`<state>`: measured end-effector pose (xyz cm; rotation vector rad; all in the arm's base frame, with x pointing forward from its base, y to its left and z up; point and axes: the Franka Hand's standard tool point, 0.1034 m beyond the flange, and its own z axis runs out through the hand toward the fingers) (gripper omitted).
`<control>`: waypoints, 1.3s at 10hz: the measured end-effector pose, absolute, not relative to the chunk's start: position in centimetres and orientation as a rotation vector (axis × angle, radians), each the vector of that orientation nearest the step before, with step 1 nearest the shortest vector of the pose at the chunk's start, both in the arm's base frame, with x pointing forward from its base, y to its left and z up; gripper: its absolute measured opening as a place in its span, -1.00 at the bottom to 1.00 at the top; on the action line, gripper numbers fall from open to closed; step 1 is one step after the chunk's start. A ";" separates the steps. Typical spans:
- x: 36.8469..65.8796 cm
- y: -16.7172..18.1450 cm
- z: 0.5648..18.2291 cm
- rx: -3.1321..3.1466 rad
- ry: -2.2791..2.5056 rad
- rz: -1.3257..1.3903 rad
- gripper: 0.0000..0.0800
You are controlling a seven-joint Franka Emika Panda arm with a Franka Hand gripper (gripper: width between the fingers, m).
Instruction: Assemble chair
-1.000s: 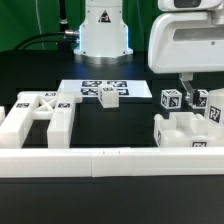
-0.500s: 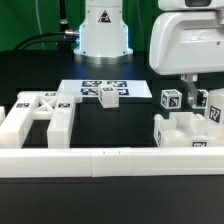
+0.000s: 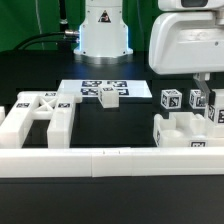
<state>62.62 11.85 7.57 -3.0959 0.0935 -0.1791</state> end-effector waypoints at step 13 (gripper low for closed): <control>62.3 12.1 7.5 -2.551 1.682 -0.148 -0.25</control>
Offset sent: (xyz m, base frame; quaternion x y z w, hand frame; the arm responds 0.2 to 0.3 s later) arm -0.0125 0.0032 -0.0023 -0.0083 0.0044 0.2591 0.9658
